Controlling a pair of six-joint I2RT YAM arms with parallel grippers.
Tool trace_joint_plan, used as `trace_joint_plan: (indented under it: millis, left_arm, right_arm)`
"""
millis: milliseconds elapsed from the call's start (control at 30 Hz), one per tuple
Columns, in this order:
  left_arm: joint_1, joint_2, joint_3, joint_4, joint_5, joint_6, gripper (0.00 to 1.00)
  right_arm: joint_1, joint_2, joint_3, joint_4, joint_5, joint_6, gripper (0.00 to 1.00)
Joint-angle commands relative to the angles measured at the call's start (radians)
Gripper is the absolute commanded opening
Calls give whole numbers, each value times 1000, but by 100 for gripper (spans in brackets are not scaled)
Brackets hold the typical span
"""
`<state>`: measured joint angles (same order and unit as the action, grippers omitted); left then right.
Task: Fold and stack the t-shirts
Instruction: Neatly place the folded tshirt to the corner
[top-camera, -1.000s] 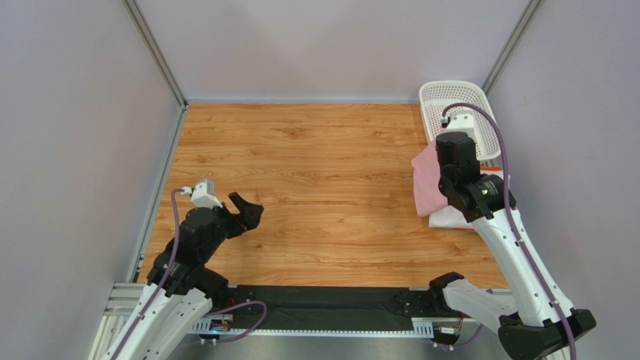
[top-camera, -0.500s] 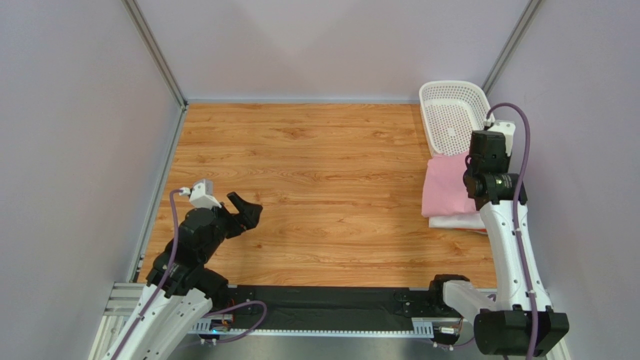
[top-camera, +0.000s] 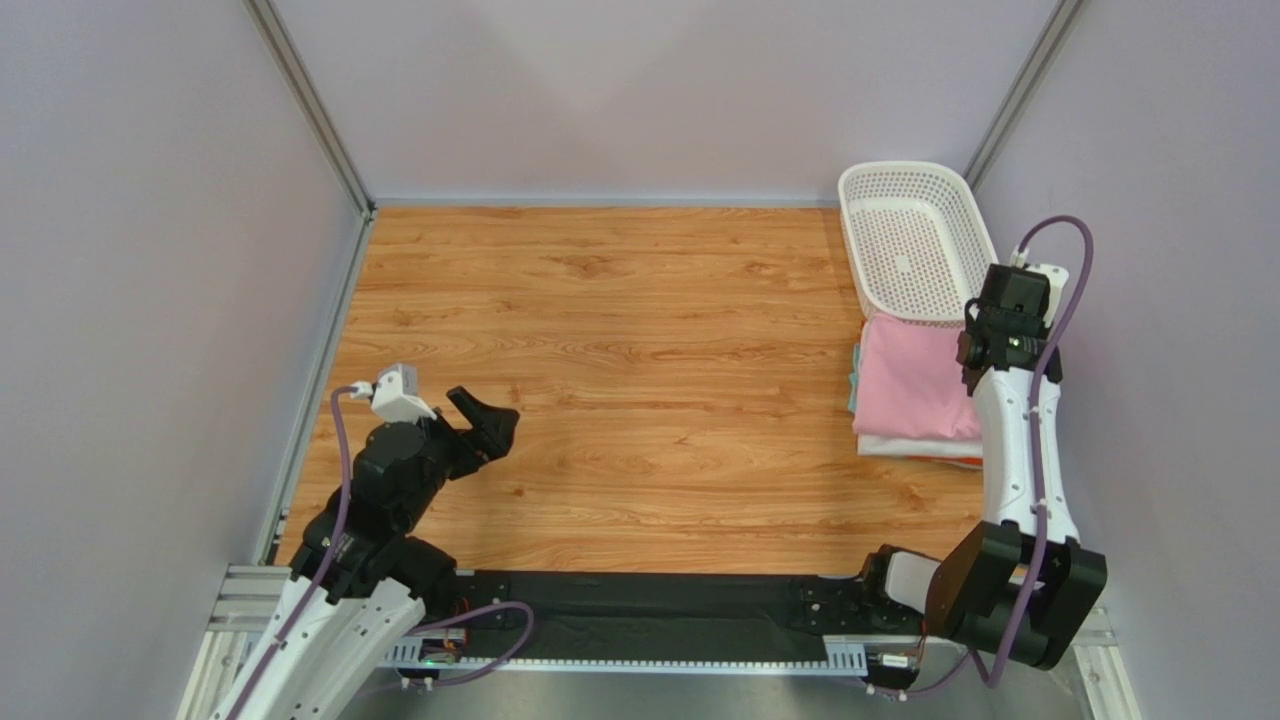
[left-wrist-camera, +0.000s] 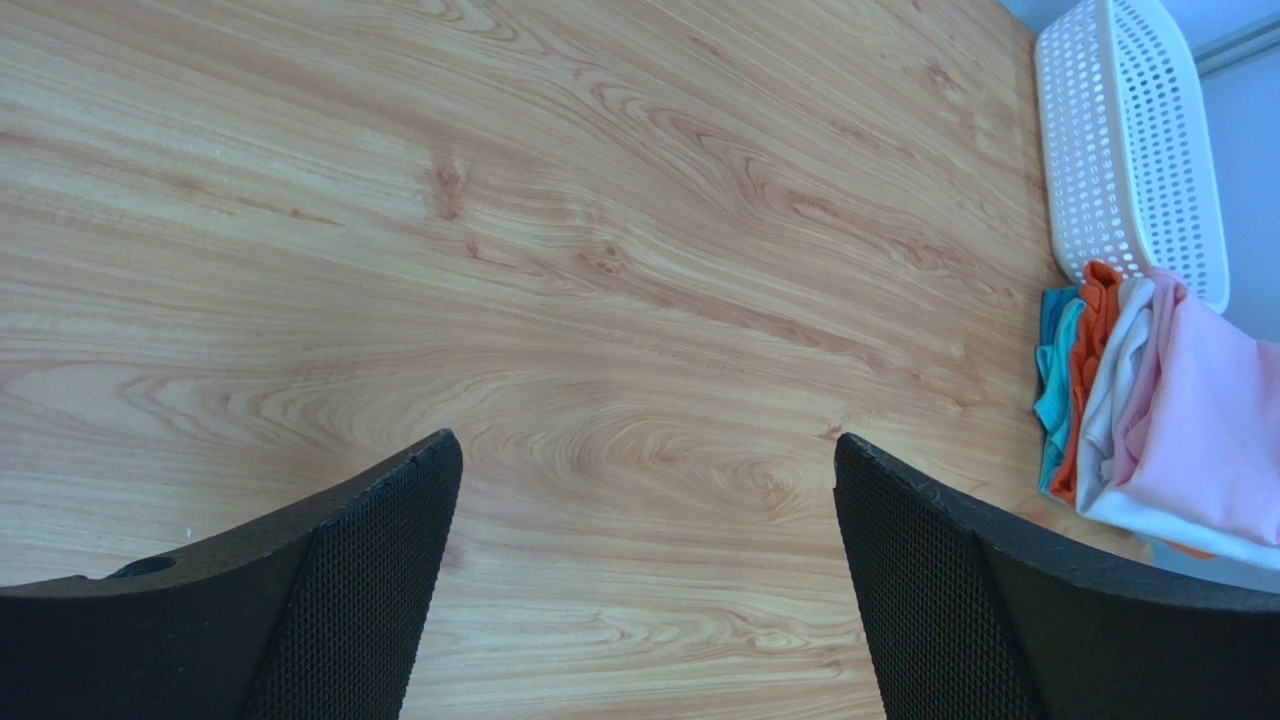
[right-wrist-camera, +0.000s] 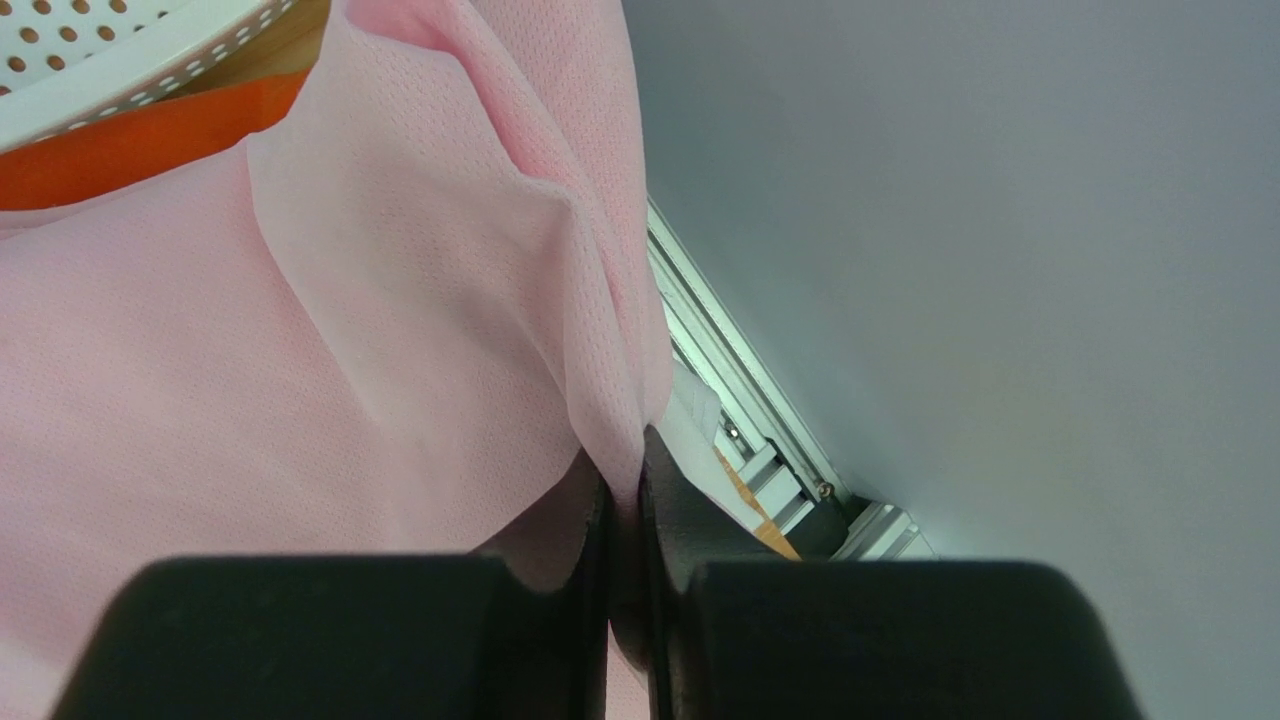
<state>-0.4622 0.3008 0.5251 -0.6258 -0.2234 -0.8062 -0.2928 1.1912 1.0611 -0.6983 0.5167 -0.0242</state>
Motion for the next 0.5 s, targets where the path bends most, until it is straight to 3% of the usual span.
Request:
trace_joint_plan:
  millis: [0,133,200,233,333,400,467]
  left_arm:
    - [2,-11,-2,-5,-16,-13,100]
    - [2,-12,-2,-9,-14,-13,100]
    - [2,-9,-2,-8,-16,-14,100]
    - [2,-9,-4,-8,-17,-14,100]
    - [2,0,-4,-8,-16,-14,100]
    - [2,9,0,-8,-8,-11,100]
    - [2,20,0,-9,-7,-11,100]
  right_arm:
    - [-38,22,17,74,-21,12,7]
    - [-68,64,31,74,-11,18,24]
    - [-74,76,36,72,-18,55,46]
    - [-75,77,37,72,-24,56,67]
    - [-75,77,48,69,-58,76,82]
    - [-75,61,46,68,-81,92,85]
    - [-75,35,46,68,-101,105,94]
